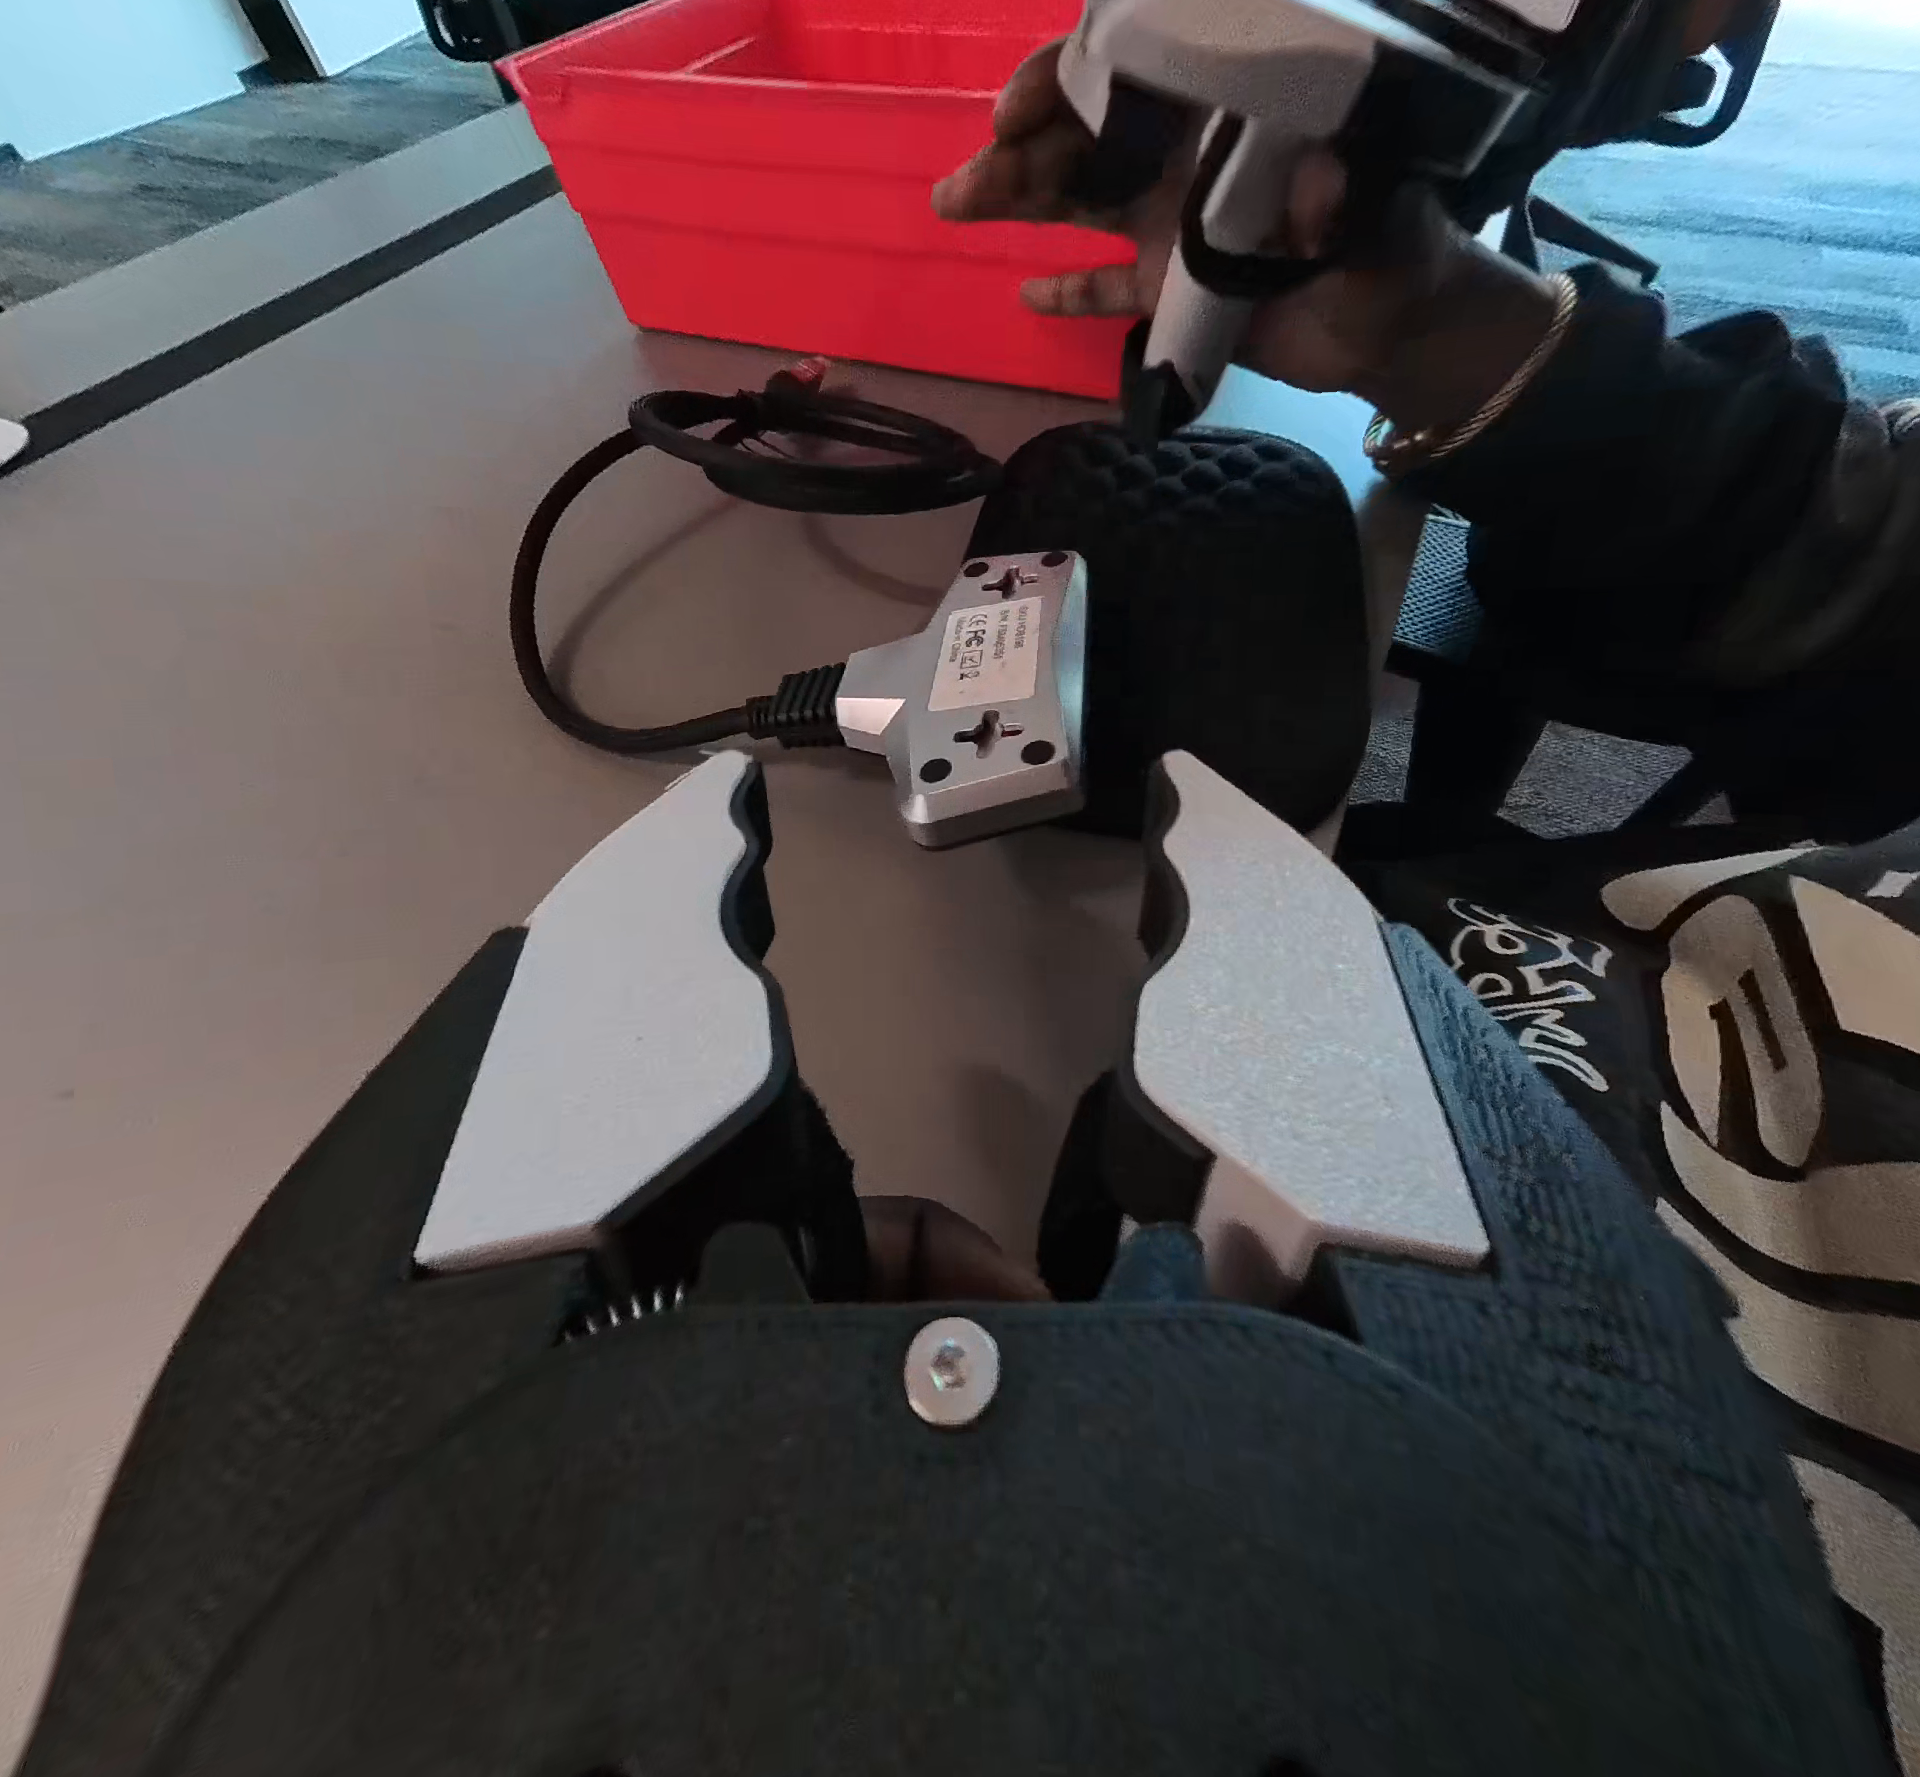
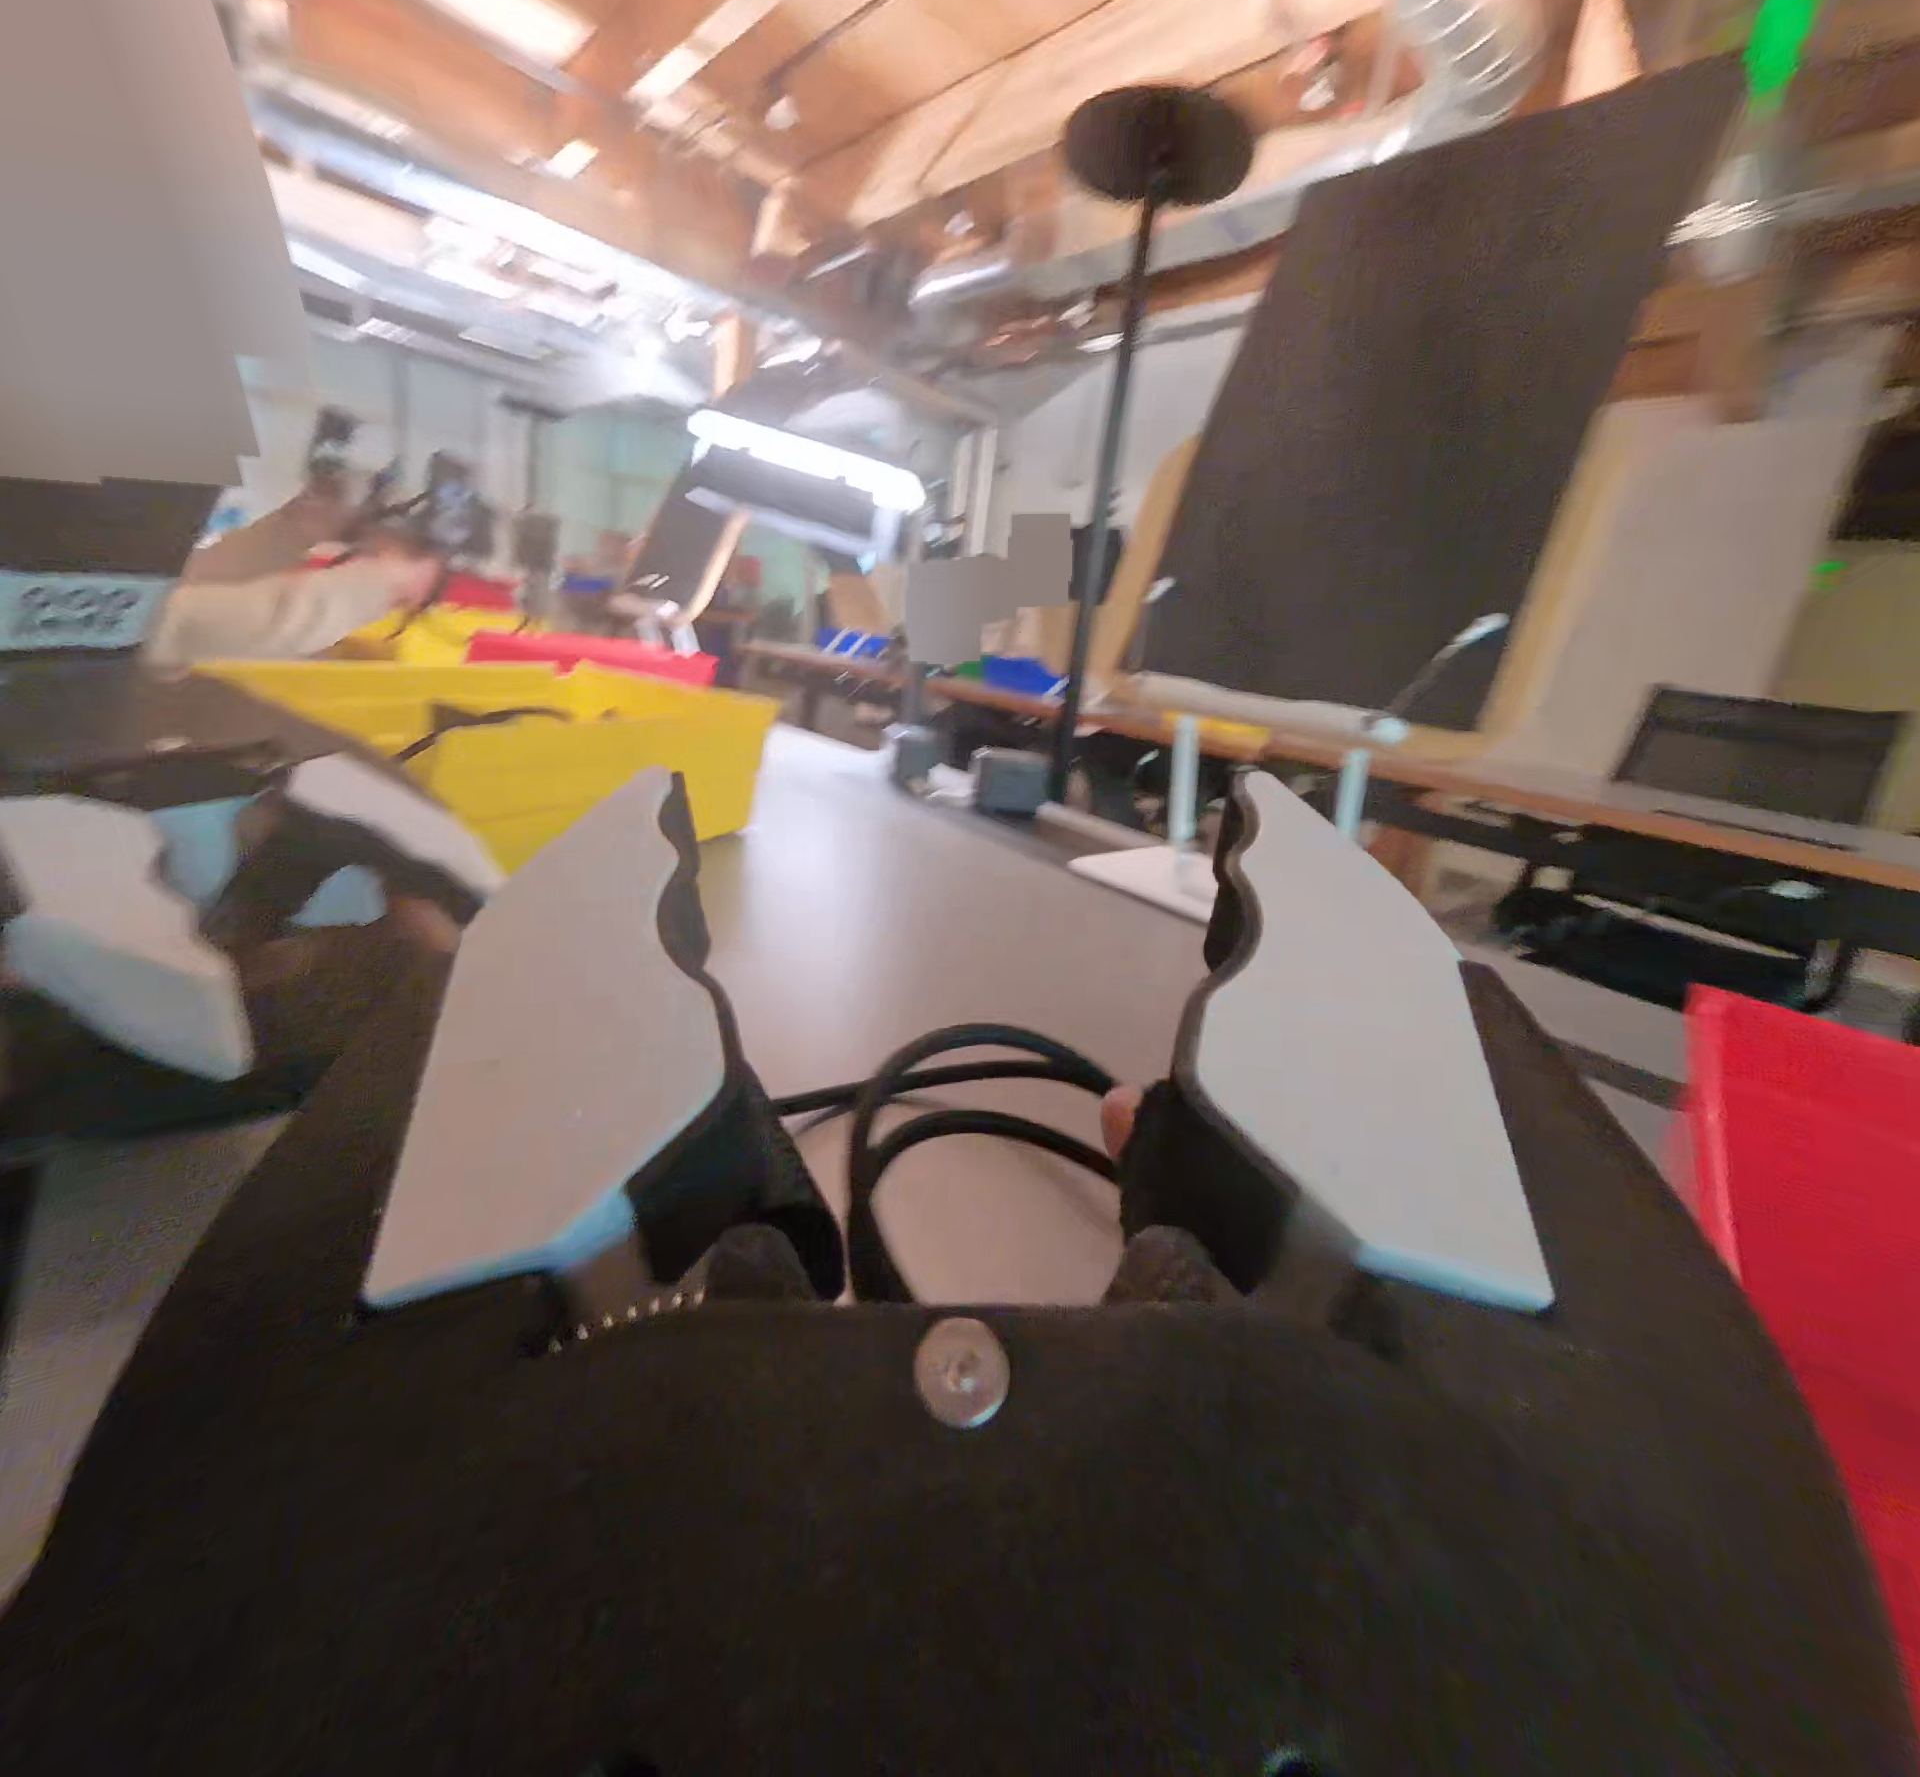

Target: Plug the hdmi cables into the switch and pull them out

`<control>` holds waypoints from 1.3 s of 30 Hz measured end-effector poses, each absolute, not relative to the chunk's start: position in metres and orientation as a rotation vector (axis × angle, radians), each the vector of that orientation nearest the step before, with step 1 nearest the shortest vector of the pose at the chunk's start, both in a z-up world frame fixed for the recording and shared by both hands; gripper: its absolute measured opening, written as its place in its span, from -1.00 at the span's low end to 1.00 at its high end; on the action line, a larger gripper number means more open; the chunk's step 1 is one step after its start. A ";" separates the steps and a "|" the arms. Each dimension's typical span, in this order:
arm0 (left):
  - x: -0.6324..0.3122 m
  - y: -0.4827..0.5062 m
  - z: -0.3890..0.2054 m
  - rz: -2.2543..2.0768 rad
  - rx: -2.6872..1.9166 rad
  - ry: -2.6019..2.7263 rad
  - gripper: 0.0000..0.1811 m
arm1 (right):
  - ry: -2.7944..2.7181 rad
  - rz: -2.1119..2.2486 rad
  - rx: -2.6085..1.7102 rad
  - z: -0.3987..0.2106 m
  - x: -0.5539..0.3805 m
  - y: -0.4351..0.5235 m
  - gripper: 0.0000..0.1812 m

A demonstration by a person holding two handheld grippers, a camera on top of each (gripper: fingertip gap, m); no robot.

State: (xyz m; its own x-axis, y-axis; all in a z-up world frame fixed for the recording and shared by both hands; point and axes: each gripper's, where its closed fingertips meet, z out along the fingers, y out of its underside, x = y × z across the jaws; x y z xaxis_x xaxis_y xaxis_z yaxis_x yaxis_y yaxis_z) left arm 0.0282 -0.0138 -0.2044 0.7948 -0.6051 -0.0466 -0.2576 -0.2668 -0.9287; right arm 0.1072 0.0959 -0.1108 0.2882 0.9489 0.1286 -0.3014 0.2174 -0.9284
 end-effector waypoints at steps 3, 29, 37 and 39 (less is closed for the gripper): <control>0.028 -0.013 -0.206 -0.371 -1.860 0.658 -0.24 | -0.836 0.961 -0.931 -0.112 0.122 0.111 0.02; 0.049 0.024 -0.232 -0.122 -1.939 0.841 -0.53 | -1.598 0.541 -1.842 -0.232 0.104 0.041 -0.41; 0.045 0.019 -0.209 -0.155 -1.782 0.764 -0.45 | -1.326 0.743 -1.456 -0.144 0.136 0.076 0.01; 0.039 0.014 -0.191 -0.260 -1.688 0.677 -0.45 | -1.103 0.800 -1.381 -0.123 0.156 0.105 0.07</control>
